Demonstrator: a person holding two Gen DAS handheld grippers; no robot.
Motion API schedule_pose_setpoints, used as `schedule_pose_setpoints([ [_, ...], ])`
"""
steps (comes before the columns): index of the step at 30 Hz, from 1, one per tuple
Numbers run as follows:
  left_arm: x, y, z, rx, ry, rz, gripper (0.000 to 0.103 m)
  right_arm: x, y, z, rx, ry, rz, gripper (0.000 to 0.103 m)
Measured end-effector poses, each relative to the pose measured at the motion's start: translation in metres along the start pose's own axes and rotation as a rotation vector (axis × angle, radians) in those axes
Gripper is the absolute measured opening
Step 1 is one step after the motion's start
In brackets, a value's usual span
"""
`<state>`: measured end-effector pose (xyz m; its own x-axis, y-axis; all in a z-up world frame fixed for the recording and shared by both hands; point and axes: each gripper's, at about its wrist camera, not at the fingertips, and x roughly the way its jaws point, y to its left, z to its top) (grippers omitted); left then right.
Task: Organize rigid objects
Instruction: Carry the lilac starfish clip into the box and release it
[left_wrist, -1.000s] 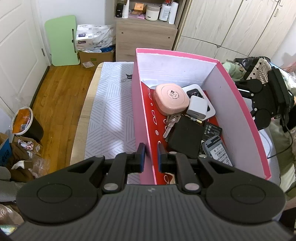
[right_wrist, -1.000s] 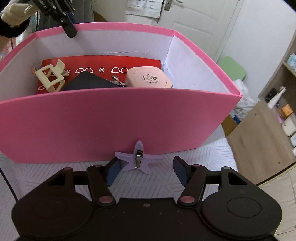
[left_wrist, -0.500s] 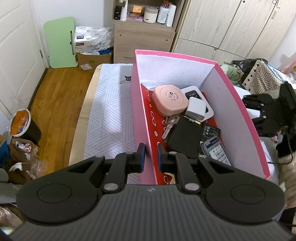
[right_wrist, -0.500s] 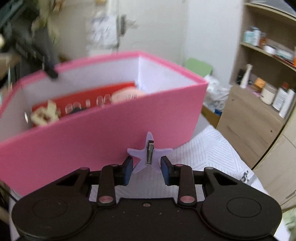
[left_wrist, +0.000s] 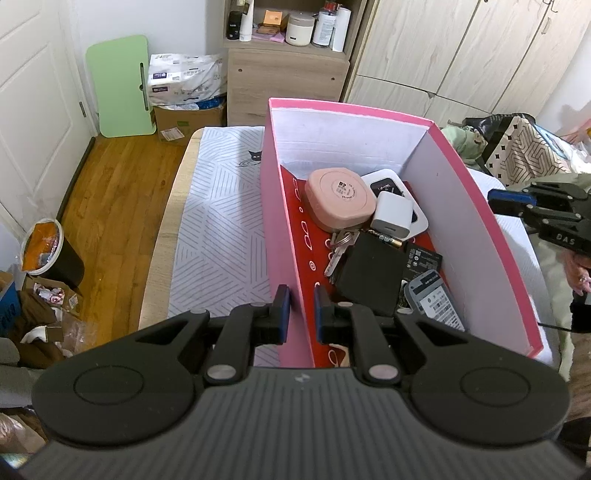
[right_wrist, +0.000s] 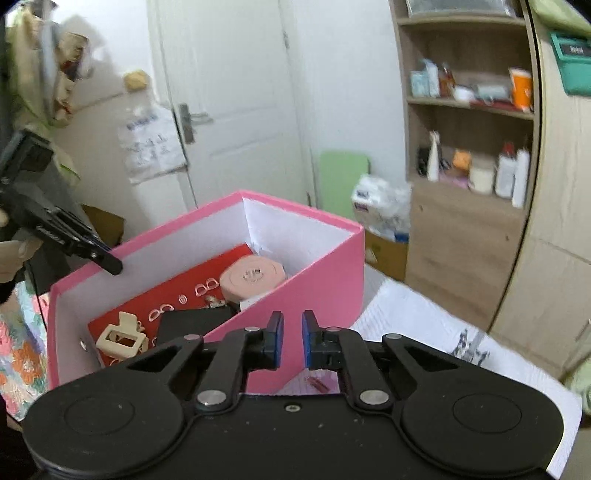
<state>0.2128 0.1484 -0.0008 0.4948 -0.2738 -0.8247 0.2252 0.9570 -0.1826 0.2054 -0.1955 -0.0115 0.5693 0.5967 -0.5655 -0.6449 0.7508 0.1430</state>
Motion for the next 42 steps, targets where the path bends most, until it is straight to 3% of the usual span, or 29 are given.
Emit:
schedule_pose_setpoints([
  [8,0.001,0.002,0.0,-0.006,-0.001,-0.01,0.011,0.009,-0.015,-0.032,0.069,0.089,-0.088,0.019],
  [11,0.002,0.003,0.0,-0.007,-0.002,-0.013,0.011,0.015,-0.014,-0.044,0.091,0.095,-0.101,0.049],
  [14,0.003,0.003,0.0,-0.01,0.002,-0.017,0.011,0.024,-0.003,-0.053,0.025,0.103,-0.126,0.061],
  [17,0.005,0.003,0.0,-0.01,0.007,-0.015,0.011,0.04,0.004,-0.056,-0.01,0.138,-0.186,0.066],
  [21,0.006,0.003,0.001,-0.011,0.01,-0.016,0.011,0.054,0.002,-0.056,0.133,0.143,-0.243,0.071],
  [25,0.006,0.005,0.002,-0.012,0.015,-0.026,0.011,0.056,0.003,-0.061,0.132,0.095,-0.33,0.071],
  [27,0.006,0.005,0.001,-0.004,0.012,-0.021,0.011,0.053,0.002,-0.062,0.131,0.08,-0.324,0.055],
  [28,0.006,0.004,0.001,-0.001,0.01,-0.022,0.011,0.052,0.002,-0.061,0.124,0.084,-0.313,0.053],
  [31,0.007,0.007,0.001,-0.005,0.009,-0.033,0.012,0.046,-0.005,-0.06,0.191,0.074,-0.279,0.053],
  [37,0.007,0.008,0.0,0.01,0.009,-0.037,0.012,0.034,-0.009,-0.063,0.246,0.04,-0.297,0.053],
  [42,0.007,0.011,0.0,0.0,0.009,-0.052,0.012,-0.001,0.007,-0.037,0.244,-0.069,-0.287,0.053],
])
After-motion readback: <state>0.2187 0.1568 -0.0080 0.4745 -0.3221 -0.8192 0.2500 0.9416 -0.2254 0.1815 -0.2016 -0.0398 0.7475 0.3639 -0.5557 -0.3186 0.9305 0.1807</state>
